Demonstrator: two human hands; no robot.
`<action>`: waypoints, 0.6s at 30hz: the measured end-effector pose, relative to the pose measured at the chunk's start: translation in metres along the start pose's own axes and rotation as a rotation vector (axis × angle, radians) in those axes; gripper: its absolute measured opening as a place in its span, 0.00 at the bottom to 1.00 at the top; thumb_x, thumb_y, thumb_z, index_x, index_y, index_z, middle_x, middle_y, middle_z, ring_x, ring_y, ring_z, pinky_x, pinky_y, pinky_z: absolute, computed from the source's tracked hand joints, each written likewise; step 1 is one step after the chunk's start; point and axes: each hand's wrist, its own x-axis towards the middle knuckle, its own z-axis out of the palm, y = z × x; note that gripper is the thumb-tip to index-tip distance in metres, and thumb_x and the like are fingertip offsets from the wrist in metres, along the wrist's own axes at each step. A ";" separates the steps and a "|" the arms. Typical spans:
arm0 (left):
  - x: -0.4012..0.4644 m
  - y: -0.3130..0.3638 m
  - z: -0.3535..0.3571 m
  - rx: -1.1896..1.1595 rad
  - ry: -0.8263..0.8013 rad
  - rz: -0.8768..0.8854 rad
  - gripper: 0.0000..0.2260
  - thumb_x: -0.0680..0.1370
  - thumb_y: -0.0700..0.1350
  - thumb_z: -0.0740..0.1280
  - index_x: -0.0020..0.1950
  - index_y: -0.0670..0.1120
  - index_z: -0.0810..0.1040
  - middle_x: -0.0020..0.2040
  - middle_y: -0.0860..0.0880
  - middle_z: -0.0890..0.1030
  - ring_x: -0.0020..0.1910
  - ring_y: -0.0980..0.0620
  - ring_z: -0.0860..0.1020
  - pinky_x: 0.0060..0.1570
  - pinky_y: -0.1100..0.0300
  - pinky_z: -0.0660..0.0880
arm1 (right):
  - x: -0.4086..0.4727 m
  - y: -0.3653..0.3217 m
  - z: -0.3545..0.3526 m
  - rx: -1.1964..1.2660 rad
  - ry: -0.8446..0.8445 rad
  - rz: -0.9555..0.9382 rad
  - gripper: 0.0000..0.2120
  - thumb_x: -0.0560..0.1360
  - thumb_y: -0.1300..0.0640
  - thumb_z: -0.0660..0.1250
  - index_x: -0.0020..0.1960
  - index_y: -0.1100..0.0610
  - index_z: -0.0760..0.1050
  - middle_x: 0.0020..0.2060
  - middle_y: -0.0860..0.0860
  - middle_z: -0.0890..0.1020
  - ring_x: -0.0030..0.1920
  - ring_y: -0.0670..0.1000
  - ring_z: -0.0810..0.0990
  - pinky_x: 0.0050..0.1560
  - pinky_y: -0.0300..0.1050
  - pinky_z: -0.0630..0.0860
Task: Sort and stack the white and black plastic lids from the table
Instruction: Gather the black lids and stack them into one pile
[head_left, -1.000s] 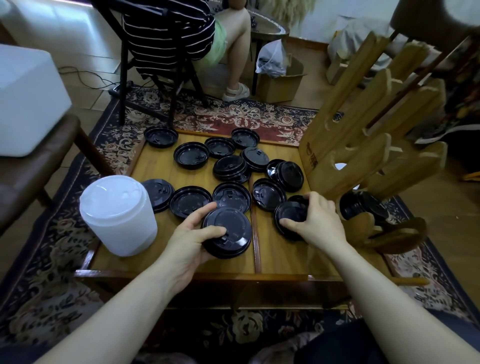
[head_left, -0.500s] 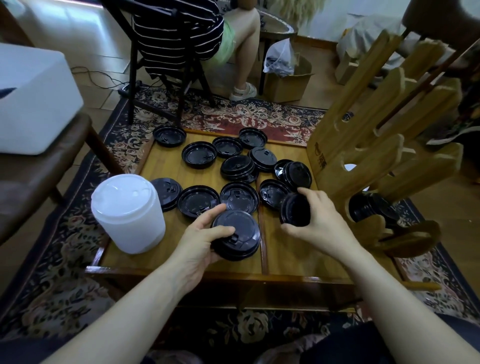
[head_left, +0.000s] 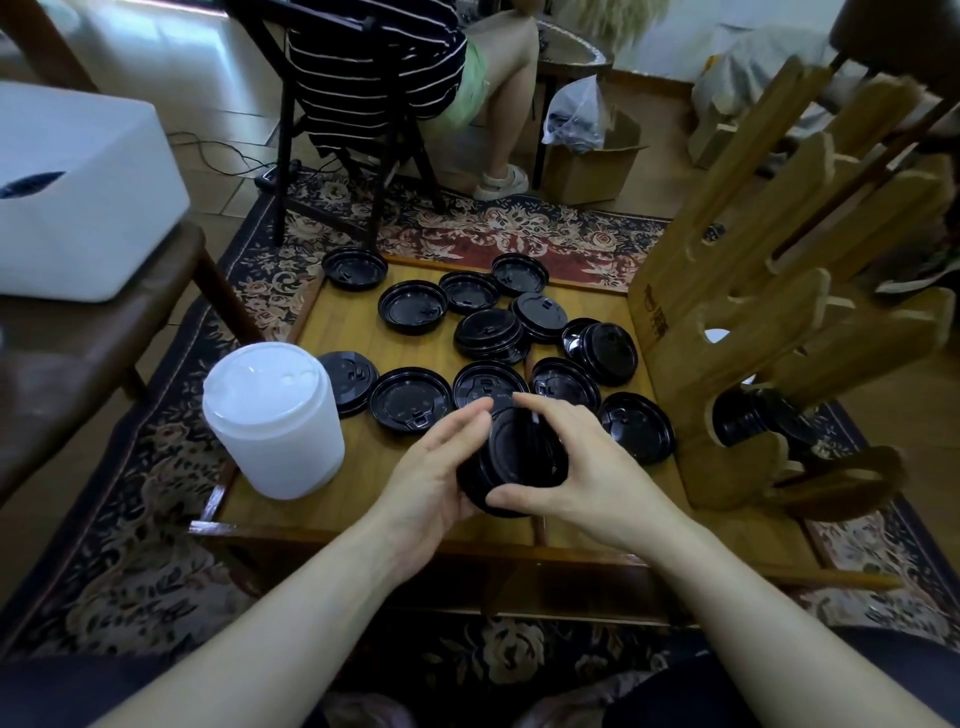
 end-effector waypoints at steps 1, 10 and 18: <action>0.000 -0.001 0.000 0.006 0.000 0.012 0.23 0.71 0.49 0.71 0.67 0.53 0.78 0.61 0.48 0.84 0.57 0.48 0.83 0.48 0.52 0.81 | 0.000 -0.002 0.001 -0.003 0.015 0.004 0.44 0.64 0.36 0.76 0.75 0.43 0.61 0.61 0.32 0.67 0.66 0.35 0.62 0.64 0.35 0.64; 0.004 0.004 -0.005 -0.145 0.069 0.076 0.28 0.66 0.36 0.73 0.66 0.48 0.78 0.59 0.44 0.84 0.54 0.44 0.84 0.43 0.52 0.83 | 0.002 0.000 -0.006 0.567 -0.045 0.314 0.43 0.65 0.43 0.74 0.76 0.49 0.63 0.64 0.48 0.76 0.60 0.47 0.79 0.55 0.46 0.80; 0.006 0.003 -0.005 -0.112 0.067 0.059 0.22 0.76 0.32 0.67 0.67 0.47 0.77 0.57 0.46 0.85 0.50 0.48 0.85 0.43 0.54 0.83 | 0.002 -0.001 -0.010 0.879 -0.039 0.455 0.16 0.77 0.62 0.68 0.64 0.57 0.75 0.54 0.61 0.83 0.43 0.54 0.84 0.36 0.46 0.82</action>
